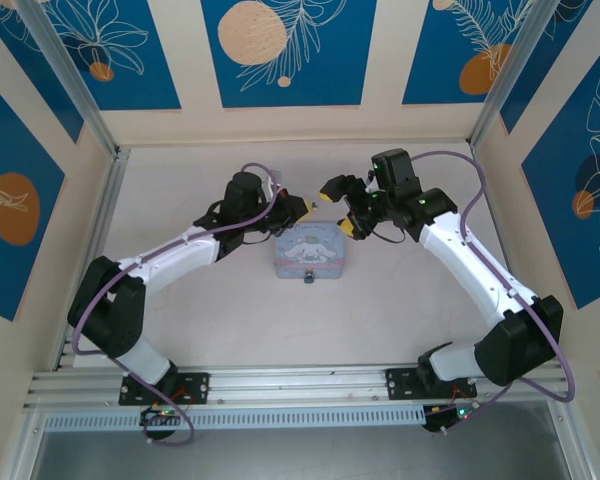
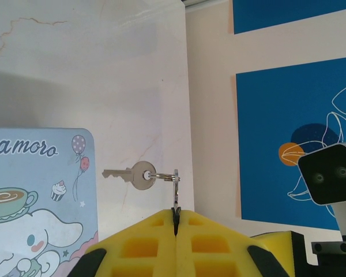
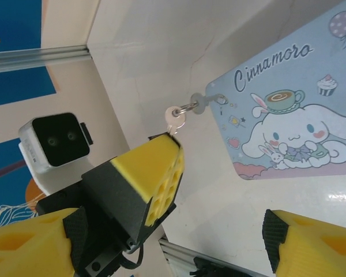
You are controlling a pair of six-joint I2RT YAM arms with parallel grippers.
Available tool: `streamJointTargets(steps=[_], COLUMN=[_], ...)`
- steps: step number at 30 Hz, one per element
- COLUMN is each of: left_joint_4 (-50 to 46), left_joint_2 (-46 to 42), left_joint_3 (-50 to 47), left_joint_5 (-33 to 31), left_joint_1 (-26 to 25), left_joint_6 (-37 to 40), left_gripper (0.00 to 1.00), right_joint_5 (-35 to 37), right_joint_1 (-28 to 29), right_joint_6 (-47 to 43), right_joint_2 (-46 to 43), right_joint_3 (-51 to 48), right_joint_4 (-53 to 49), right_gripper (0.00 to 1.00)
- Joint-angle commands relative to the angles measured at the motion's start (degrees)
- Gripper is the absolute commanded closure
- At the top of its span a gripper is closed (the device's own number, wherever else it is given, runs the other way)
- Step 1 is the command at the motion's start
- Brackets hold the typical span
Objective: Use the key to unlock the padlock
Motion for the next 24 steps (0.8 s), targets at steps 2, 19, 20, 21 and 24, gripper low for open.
streamJointTargets(steps=[2, 19, 20, 21, 24], left_joint_4=[-0.1, -15.6, -15.2, -15.1, -19.7], left_joint_2=[-2.0, 1.1, 1.1, 1.0, 0.9], left_joint_3=[-0.4, 8.2, 8.0, 7.9, 9.5], left_joint_5=[1.8, 17.6, 19.3, 21.2, 24.4], left_joint_1=[1.0, 4.3, 4.7, 5.1, 5.5], left_joint_6=[1.9, 26.0, 26.9, 28.4, 34.9], left_gripper=[1.00, 1.00, 1.00, 1.00, 1.00], right_joint_5=[-1.0, -5.6, -7.2, -8.9, -15.9], right_joint_1=[0.3, -6.8, -7.5, -8.4, -10.8], right_joint_6=[-0.5, -16.6, -17.4, -18.0, -19.0], right_joint_2=[-0.6, -13.0, -13.6, -13.9, -14.0], right_joint_3=[2.4, -14.3, -15.6, -16.8, -19.4], right_joint_4=[0.7, 16.5, 19.1, 21.5, 29.2], right_gripper=[0.19, 0.33, 0.36, 0.38, 0.43])
